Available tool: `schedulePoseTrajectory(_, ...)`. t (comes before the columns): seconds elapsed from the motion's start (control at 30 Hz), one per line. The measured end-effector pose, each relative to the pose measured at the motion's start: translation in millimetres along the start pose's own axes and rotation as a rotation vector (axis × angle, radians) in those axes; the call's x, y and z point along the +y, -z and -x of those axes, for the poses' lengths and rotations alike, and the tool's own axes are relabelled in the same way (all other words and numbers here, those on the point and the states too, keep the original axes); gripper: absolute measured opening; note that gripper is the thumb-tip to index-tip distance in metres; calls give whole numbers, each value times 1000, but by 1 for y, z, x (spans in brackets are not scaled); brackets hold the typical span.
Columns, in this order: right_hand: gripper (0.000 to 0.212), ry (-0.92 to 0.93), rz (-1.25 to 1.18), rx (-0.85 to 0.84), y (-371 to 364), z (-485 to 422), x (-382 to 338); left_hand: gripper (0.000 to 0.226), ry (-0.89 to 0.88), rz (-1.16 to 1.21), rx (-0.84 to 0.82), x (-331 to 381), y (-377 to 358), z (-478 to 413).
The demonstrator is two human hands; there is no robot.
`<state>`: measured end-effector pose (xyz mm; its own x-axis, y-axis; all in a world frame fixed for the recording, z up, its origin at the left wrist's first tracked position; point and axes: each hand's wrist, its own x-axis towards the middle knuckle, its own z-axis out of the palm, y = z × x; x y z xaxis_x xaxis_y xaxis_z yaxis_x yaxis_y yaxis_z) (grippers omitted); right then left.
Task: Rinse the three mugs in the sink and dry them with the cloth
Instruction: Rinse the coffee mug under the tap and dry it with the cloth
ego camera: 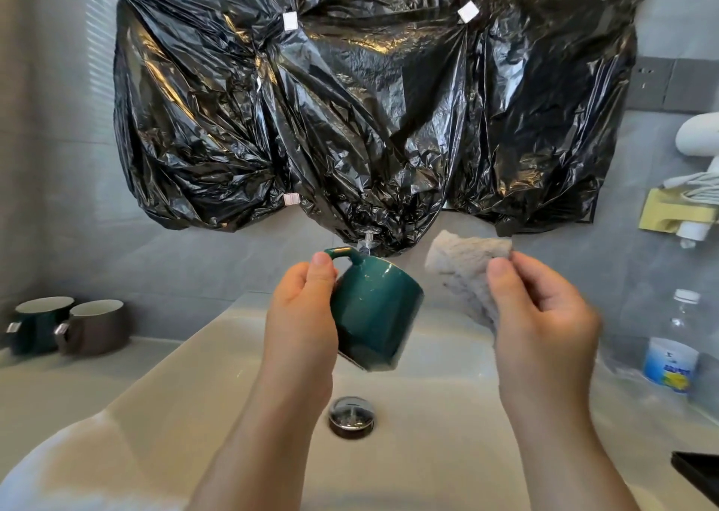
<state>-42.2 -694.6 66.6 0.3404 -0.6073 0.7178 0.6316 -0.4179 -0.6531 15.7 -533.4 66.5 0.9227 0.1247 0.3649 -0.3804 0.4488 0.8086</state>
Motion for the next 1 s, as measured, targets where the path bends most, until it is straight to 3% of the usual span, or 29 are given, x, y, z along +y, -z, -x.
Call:
schedulePoseTrajectory(0.07,23,97,-6,-55,-4,5,-6,29,-45,-35,-37,-3,-2,2)
schedulePoseTrajectory(0.17,31,277,133,-334,-24,20,-12,18,-73,-68,-128,-5,-6,9)
schedulePoseTrajectory(0.37,39,202,264,-477,-29,25,-12,32,-146,-135,-302,2,-6,16)
schedulePoseTrajectory(0.5,33,216,294,-589,-24,22,-11,36,-142,-113,-283,3,-5,15)
schedulePoseTrajectory(0.7,54,331,370,-748,-30,31,-7,24,-59,1,-111,-9,-7,10)
schedulePoseTrajectory(0.83,54,368,469,-677,-36,38,-7,26,-118,-53,-133,-9,-5,10)
schedulePoseTrajectory(1.0,45,270,455,-519,-38,40,-7,28,-188,-161,-207,-4,-7,15)
